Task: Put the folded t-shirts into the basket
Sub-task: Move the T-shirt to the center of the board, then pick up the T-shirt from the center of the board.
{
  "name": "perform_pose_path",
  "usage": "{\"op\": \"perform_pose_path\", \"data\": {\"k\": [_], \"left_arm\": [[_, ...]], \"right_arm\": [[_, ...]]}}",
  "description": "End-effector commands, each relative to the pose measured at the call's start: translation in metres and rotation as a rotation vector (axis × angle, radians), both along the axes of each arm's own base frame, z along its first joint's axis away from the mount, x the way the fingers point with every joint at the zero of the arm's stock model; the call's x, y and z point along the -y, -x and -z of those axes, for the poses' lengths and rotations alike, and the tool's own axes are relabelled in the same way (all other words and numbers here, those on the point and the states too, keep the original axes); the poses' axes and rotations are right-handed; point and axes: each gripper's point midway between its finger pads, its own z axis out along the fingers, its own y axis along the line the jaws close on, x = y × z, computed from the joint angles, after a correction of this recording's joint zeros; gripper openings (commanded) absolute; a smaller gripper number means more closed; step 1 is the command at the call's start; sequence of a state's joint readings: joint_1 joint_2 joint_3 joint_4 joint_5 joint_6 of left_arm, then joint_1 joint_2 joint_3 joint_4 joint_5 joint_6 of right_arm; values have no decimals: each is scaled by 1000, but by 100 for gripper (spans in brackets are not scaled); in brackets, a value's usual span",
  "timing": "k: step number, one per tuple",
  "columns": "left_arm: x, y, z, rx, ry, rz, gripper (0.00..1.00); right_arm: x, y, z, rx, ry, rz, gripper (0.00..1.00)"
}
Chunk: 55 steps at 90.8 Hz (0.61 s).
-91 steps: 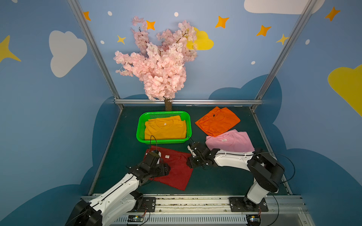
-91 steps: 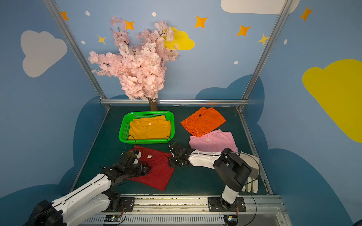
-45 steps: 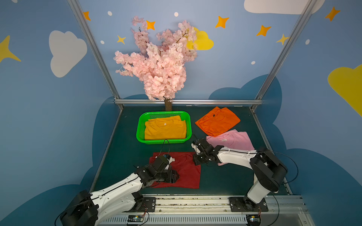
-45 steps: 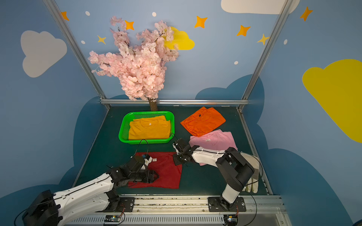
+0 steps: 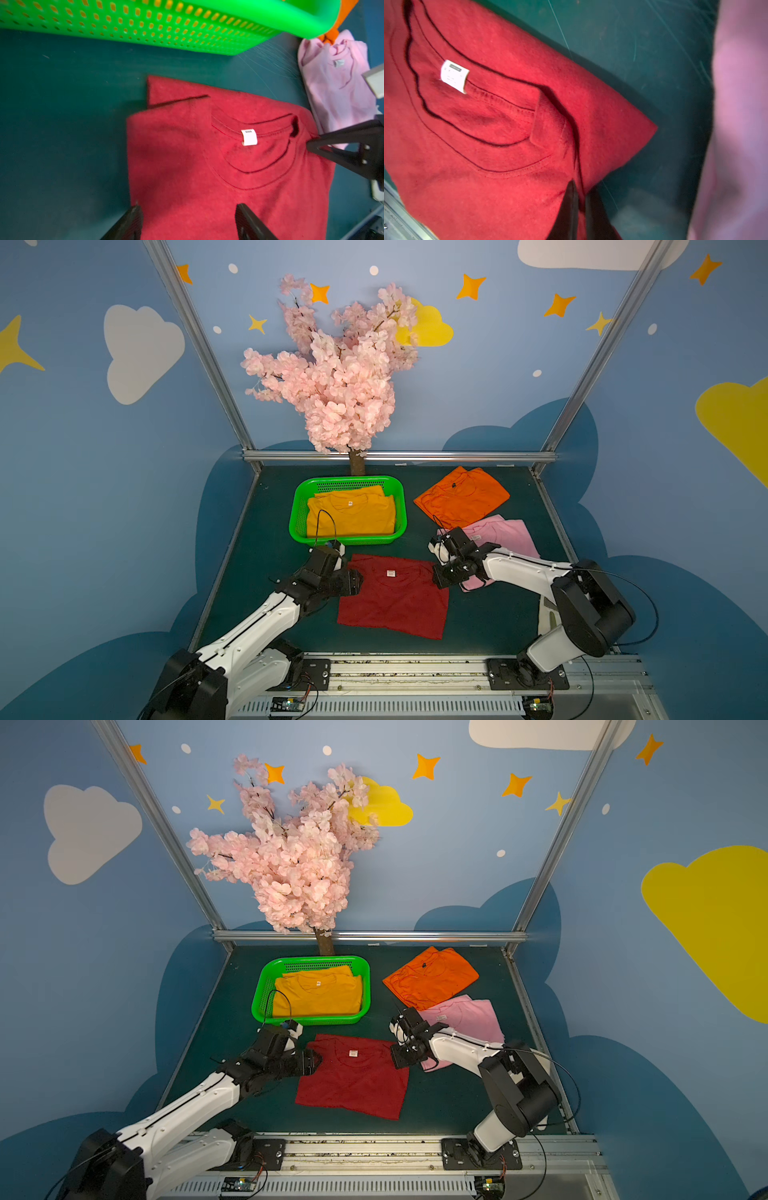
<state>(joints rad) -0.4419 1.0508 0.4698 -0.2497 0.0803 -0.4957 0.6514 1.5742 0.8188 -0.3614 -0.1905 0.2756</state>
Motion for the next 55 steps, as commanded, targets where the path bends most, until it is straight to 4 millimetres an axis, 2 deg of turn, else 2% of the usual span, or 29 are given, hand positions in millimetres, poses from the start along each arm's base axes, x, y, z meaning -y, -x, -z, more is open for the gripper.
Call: {"op": "perform_pose_path", "data": {"k": [1, 19, 30, 44, 55], "left_arm": [[4, -15, -2, 34, -26, 45, 74], [20, 11, 27, -99, 6, 129, 72], [28, 36, 32, -125, 9, 165, 72], [32, 67, 32, -132, 26, 173, 72], [30, 70, 20, -89, 47, 160, 72]], "right_arm": [[5, -3, -1, 3, 23, 3, 12], [12, -9, -5, 13, 18, 45, 33], [15, -13, -10, 14, -3, 70, 44], [17, -16, -7, 4, -1, 81, 50], [13, -17, 0, -11, -5, 78, 51]]}}
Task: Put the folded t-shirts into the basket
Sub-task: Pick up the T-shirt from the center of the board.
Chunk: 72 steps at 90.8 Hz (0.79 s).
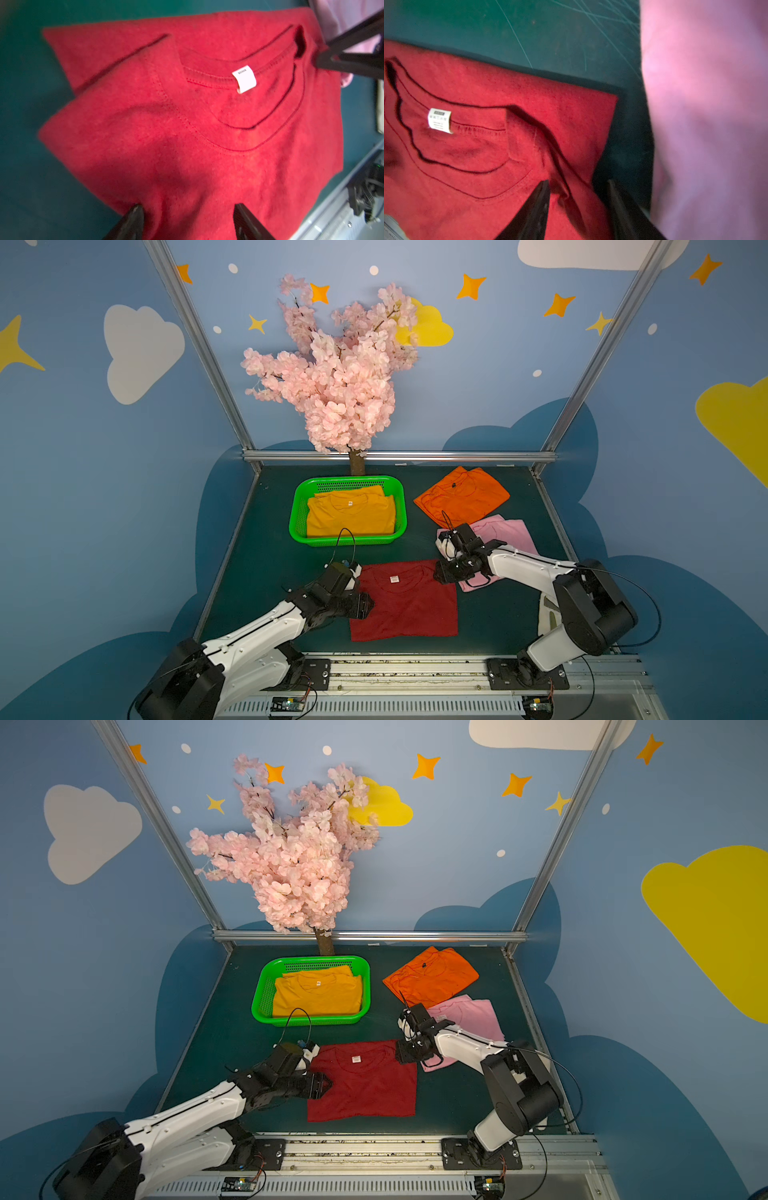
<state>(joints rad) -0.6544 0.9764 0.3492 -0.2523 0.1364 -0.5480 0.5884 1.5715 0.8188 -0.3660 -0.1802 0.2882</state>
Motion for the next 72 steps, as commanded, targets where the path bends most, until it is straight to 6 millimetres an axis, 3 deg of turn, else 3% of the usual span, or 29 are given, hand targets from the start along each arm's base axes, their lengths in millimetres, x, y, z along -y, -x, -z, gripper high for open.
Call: {"op": "perform_pose_path", "data": {"k": [1, 17, 36, 51, 72], "left_arm": [[-5, 3, -9, 6, 11, -45, 72], [-23, -32, -33, 151, -11, -127, 73], [-34, -68, -27, 153, -14, -172, 77], [-28, -78, -16, 112, -45, -142, 78], [-21, -80, 6, 69, -67, -98, 76]], "right_arm": [[-4, -2, 0, -11, -12, 1, 51], [-10, -6, 7, -19, -24, 6, 46], [-11, -8, 16, -28, -17, 10, 29], [-12, -7, 17, -30, -20, 6, 16], [-18, -5, 18, -31, -31, -5, 10]]}}
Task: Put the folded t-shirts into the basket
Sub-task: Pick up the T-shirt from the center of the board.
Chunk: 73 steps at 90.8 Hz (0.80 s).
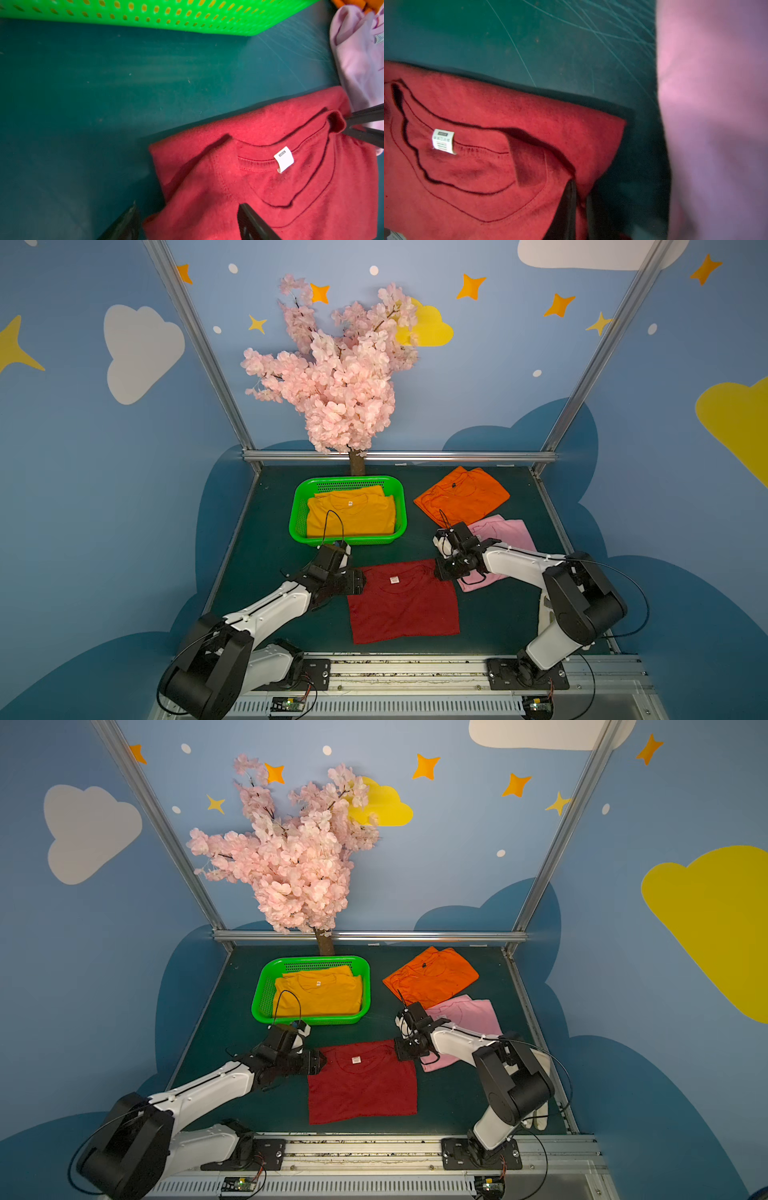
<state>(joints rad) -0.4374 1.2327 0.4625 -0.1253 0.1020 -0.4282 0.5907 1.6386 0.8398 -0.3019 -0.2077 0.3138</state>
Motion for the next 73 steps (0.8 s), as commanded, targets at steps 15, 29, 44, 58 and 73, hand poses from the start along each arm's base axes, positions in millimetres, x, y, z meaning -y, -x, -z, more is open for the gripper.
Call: {"op": "perform_pose_path", "data": {"k": [15, 29, 44, 58, 73], "left_arm": [[12, -2, 9, -9, 3, 58, 70], [21, 7, 20, -49, 7, 76, 55], [23, 14, 25, -53, 24, 67, 31], [22, 11, 10, -3, 35, 62, 6], [21, 9, -26, 91, 70, 64, 3]], "right_arm": [[-9, 6, 12, -20, 0, -16, 8], [-13, 4, 9, -2, -20, -1, 5], [-14, 2, 1, 40, -40, 11, 0], [-15, 1, -12, 123, -51, -3, 0], [-14, -1, -46, 246, -90, -17, 0]]}}
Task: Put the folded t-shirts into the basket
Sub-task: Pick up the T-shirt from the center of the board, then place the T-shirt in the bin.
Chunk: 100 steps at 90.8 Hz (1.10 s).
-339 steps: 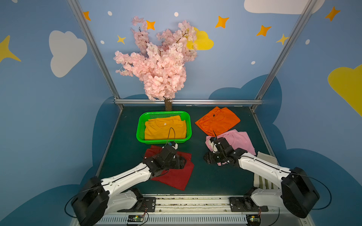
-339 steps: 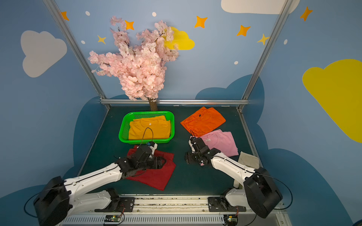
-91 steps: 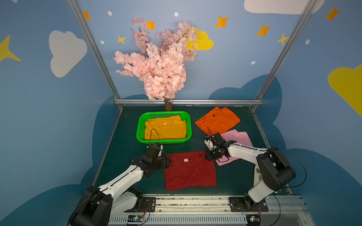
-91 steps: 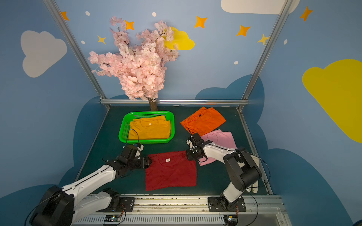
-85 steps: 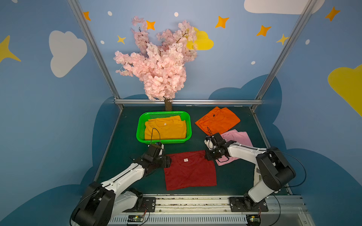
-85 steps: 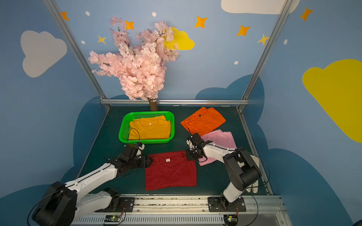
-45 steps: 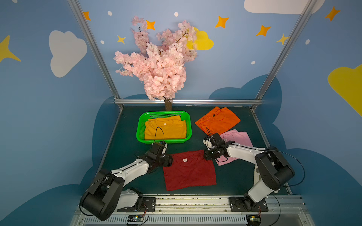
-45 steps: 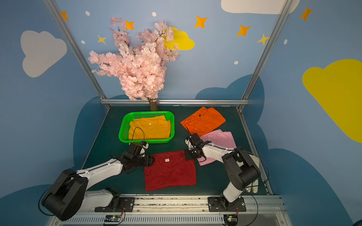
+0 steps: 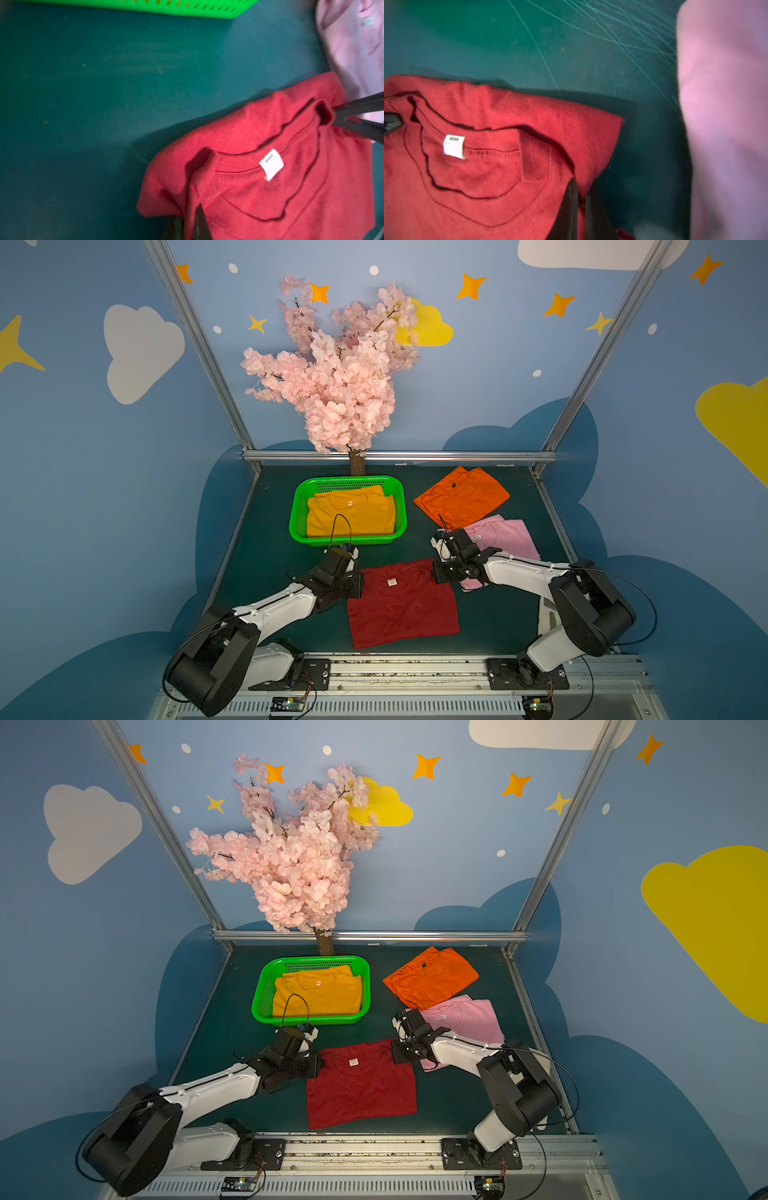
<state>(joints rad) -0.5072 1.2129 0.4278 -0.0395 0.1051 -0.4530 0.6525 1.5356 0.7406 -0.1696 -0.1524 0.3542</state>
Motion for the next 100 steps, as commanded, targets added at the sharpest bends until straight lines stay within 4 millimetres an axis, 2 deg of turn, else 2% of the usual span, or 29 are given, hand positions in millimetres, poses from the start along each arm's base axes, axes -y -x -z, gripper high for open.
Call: {"op": "perform_pose_path", "data": {"k": [1, 18, 33, 47, 66, 76, 83, 92, 100], "left_arm": [[0, 5, -23, 45, 30, 10, 3], [-8, 3, -91, 248, 113, -25, 3], [-22, 0, -150, 379, 92, -58, 3], [-33, -15, -198, 473, 49, -99, 3], [-55, -47, -262, 601, -31, -184, 3], [-71, -74, -284, 641, -83, -249, 3], [-80, -93, -291, 642, -97, -280, 3], [-92, -117, -293, 622, -116, -309, 3], [-103, -132, -285, 576, -132, -325, 3]], "right_arm": [[-3, -7, -35, 133, -45, -16, 0], [-4, -5, -94, 290, -114, -48, 0], [-10, 1, -151, 402, -172, -57, 0], [-24, 0, -204, 500, -245, -75, 0], [-45, -18, -257, 610, -322, -59, 0], [-60, -37, -275, 649, -361, -23, 0], [-73, -50, -287, 666, -378, -15, 0], [-92, -67, -285, 649, -371, -15, 0], [-109, -79, -287, 645, -373, -23, 0]]}}
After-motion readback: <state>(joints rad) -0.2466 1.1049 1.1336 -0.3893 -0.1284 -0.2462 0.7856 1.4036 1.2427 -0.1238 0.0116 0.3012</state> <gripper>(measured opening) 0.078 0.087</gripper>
